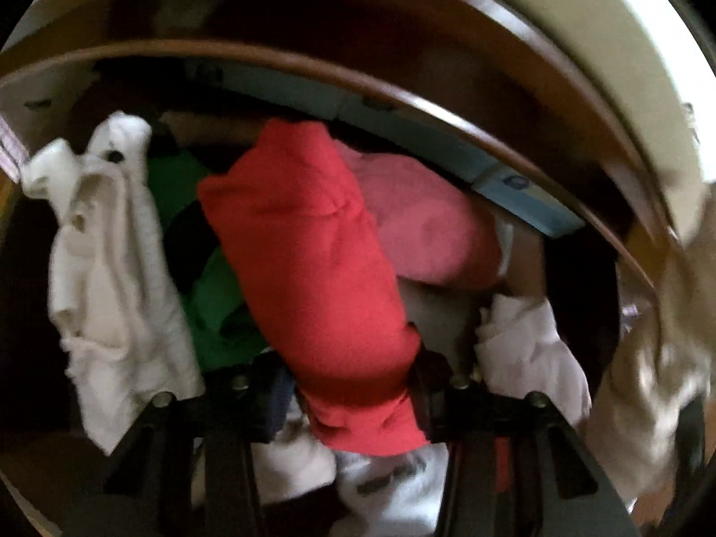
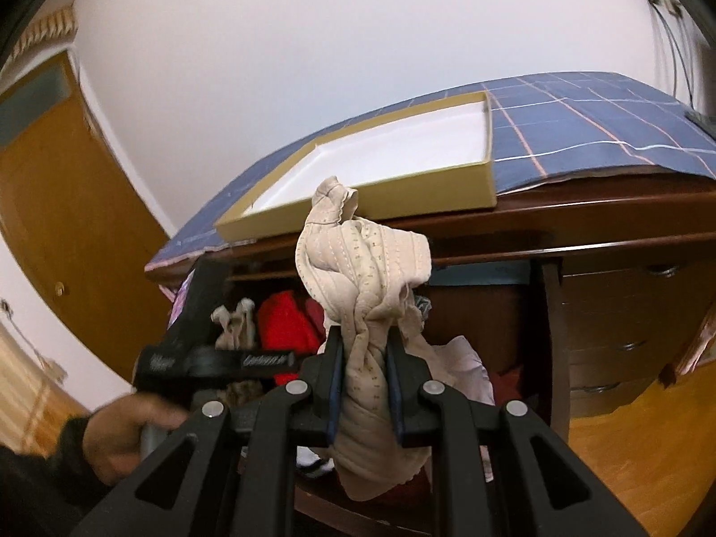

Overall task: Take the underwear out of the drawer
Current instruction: 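Grasp beige underwear with the right tool while the left tool grasps red underwear, then carry both garments over the tray and open both tools to drop them, then move both tools back down into the drawer toward more clothes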

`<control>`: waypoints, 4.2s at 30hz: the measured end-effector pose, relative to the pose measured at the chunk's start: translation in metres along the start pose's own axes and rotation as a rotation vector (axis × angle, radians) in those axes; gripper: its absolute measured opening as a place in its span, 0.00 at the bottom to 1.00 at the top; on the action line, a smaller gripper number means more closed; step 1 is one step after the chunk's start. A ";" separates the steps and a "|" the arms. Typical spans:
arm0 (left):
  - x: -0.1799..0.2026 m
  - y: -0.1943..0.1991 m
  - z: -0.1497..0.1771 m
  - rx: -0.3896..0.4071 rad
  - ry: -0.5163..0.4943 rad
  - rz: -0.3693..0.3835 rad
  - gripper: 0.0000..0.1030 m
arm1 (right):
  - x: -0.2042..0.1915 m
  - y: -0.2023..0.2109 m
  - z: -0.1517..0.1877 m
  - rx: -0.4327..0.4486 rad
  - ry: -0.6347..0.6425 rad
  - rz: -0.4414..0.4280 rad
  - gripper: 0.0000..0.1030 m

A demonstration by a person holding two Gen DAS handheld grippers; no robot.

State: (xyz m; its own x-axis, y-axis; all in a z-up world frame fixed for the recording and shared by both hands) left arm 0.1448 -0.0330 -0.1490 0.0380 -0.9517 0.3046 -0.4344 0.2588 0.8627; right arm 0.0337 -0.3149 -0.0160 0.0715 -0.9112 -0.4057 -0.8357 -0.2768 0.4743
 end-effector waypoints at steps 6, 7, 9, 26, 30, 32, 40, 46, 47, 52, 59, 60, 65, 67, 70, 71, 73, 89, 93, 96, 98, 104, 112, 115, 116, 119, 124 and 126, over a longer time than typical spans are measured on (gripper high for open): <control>-0.002 0.040 0.006 0.144 -0.100 0.005 0.42 | -0.010 0.006 -0.004 0.025 -0.048 -0.016 0.19; -0.002 0.046 0.005 0.168 -0.112 0.013 0.42 | -0.014 0.007 -0.005 0.030 -0.057 -0.019 0.19; -0.003 0.066 0.011 0.213 -0.142 0.030 0.42 | -0.017 0.009 -0.007 0.035 -0.064 -0.025 0.19; -0.002 0.181 -0.035 0.516 -0.331 0.143 0.42 | -0.081 0.002 -0.077 0.160 0.010 -0.049 0.19; 0.008 0.189 -0.067 0.534 -0.371 0.140 0.42 | -0.088 -0.023 -0.102 0.164 0.005 -0.049 0.19; 0.019 0.186 -0.086 0.527 -0.393 0.126 0.42 | -0.086 -0.041 -0.114 0.166 -0.019 -0.032 0.19; 0.039 0.162 -0.142 0.489 -0.461 0.060 0.42 | -0.080 -0.089 -0.144 0.191 -0.061 0.030 0.19; 0.062 0.141 -0.173 0.464 -0.546 -0.008 0.42 | -0.075 -0.126 -0.159 0.186 -0.073 0.066 0.19; 0.066 0.136 -0.181 0.457 -0.556 -0.017 0.42 | -0.074 -0.131 -0.161 0.184 -0.077 0.074 0.19; 0.081 0.112 -0.203 0.431 -0.584 -0.065 0.42 | -0.058 -0.168 -0.169 0.133 -0.126 0.110 0.19; 0.086 0.077 -0.225 0.387 -0.627 -0.128 0.42 | -0.039 -0.203 -0.174 0.062 -0.193 0.132 0.19; 0.087 0.075 -0.229 0.381 -0.628 -0.131 0.42 | -0.038 -0.205 -0.175 0.052 -0.203 0.135 0.19; 0.082 0.060 -0.238 0.354 -0.640 -0.144 0.42 | -0.043 -0.223 -0.176 0.002 -0.166 0.161 0.19; 0.081 0.056 -0.240 0.349 -0.635 -0.148 0.42 | -0.043 -0.228 -0.176 -0.009 -0.163 0.166 0.20; 0.078 0.050 -0.246 0.348 -0.630 -0.160 0.47 | -0.043 -0.232 -0.177 -0.021 -0.152 0.167 0.21; 0.078 0.049 -0.248 0.350 -0.631 -0.169 0.53 | -0.042 -0.234 -0.176 -0.024 -0.148 0.166 0.21; 0.079 0.048 -0.248 0.377 -0.636 -0.216 0.72 | -0.042 -0.237 -0.177 -0.026 -0.134 0.164 0.25; 0.054 0.120 -0.227 0.535 -0.558 -0.258 1.00 | -0.047 -0.165 -0.164 0.196 -0.169 0.059 0.60; 0.044 0.131 -0.203 0.508 -0.500 -0.212 1.00 | -0.053 -0.139 -0.152 0.211 -0.132 0.070 0.60; 0.042 0.134 -0.184 0.492 -0.471 -0.178 1.00 | -0.060 -0.127 -0.141 0.187 -0.094 0.080 0.60; 0.042 0.137 -0.169 0.498 -0.462 -0.177 1.00 | -0.065 -0.119 -0.133 0.179 -0.069 0.092 0.60; 0.043 0.137 -0.135 0.497 -0.460 -0.184 1.00 | -0.072 -0.095 -0.111 0.150 -0.049 0.103 0.60; 0.050 0.138 -0.102 0.514 -0.507 -0.236 1.00 | -0.071 -0.073 -0.087 0.120 -0.060 0.103 0.60; 0.051 0.143 -0.090 0.515 -0.516 -0.222 1.00 | -0.070 -0.064 -0.081 0.116 -0.060 0.102 0.60; 0.051 0.144 -0.085 0.512 -0.517 -0.216 1.00 | -0.069 -0.061 -0.078 0.112 -0.059 0.100 0.60; 0.048 0.147 -0.076 0.502 -0.509 -0.201 1.00 | -0.069 -0.054 -0.072 0.112 -0.053 0.100 0.60; 0.035 0.152 -0.064 0.492 -0.491 -0.200 1.00 | -0.068 -0.045 -0.059 0.111 -0.032 0.116 0.60; 0.026 0.153 -0.059 0.483 -0.479 -0.206 1.00 | -0.069 -0.043 -0.052 0.104 -0.017 0.122 0.60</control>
State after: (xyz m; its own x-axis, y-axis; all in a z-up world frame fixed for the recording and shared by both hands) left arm 0.1327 -0.0085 0.0150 -0.1887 -0.9702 -0.1522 -0.8158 0.0686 0.5743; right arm 0.0931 -0.2561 0.0323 -0.0424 -0.9304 -0.3641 -0.8898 -0.1306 0.4373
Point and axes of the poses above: each gripper's, at about its wrist camera, not at the fingertips, and y roughly against the way its jaws point, x to its right, z to its underside, the point moved 2 cm from there along -y, roughly the way its jaws point, and after that the axes turned 8 degrees about x, right-handed, at the moved point
